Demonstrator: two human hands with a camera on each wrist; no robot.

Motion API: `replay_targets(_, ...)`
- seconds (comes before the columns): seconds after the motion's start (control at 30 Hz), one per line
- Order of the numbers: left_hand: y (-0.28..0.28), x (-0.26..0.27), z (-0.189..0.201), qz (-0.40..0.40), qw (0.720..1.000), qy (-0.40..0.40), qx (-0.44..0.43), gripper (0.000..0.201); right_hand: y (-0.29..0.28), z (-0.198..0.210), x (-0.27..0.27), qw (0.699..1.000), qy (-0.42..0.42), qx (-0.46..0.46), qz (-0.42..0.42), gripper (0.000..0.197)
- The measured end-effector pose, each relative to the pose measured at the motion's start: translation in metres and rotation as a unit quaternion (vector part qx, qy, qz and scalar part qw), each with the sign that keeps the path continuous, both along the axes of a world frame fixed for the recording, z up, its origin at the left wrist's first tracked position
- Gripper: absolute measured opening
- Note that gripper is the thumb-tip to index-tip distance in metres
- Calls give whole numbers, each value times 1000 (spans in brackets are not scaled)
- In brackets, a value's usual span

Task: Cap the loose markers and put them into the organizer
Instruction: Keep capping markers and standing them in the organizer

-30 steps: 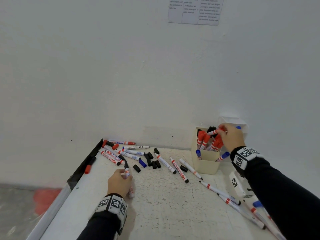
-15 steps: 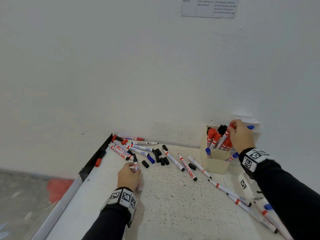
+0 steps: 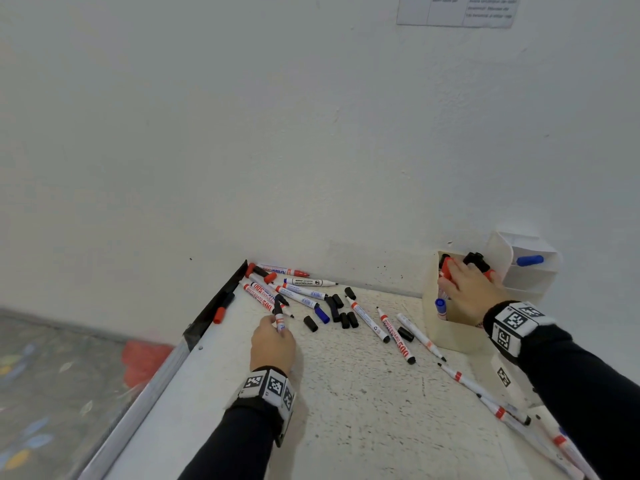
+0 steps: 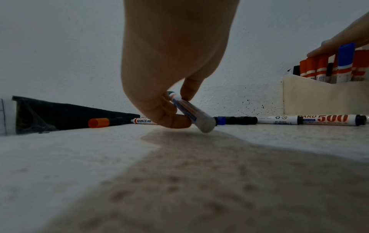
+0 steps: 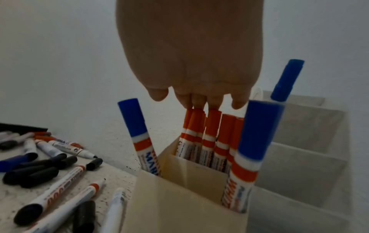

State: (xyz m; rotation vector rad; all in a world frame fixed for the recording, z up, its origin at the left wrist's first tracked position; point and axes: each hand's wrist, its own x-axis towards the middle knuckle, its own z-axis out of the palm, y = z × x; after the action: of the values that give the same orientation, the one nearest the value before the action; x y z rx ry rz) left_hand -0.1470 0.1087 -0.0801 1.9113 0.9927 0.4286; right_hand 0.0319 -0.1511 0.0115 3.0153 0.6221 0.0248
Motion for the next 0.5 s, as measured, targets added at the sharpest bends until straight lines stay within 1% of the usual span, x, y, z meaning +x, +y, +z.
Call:
replay_targets(0.07,0,0,1,4,1000,14,1,35,4,5,-4,997,-10,-71,-4,50)
replay_targets(0.1,0,-1,2,8,1000,20,3,35,9,8,-6,996,-26,-80,5,48)
replay_targets(0.13,0,-2,3,13,1000,24,4,36,14,10,-7,998,-36,-46,13,47)
replay_targets(0.17,0,-3,5,18,999,26,5,36,22,14,-10,999,-39,22,17,47)
replay_targets(0.23,-1,-4,6,24,999,32,5,38,41,19,-16,986,-51,154,43,43)
replay_targets(0.3,-1,-4,8,24,999,38,7,39,62,18,-25,971,-67,210,97,35)
replay_targets(0.33,-1,-4,8,27,999,40,7,39,73,15,-30,966,-53,221,123,32)
replay_targets(0.4,-1,-4,9,31,999,39,6,40,93,3,-39,960,26,226,164,33)
replay_targets(0.5,-1,-3,8,36,999,40,6,40,121,-28,-49,950,168,163,205,44)
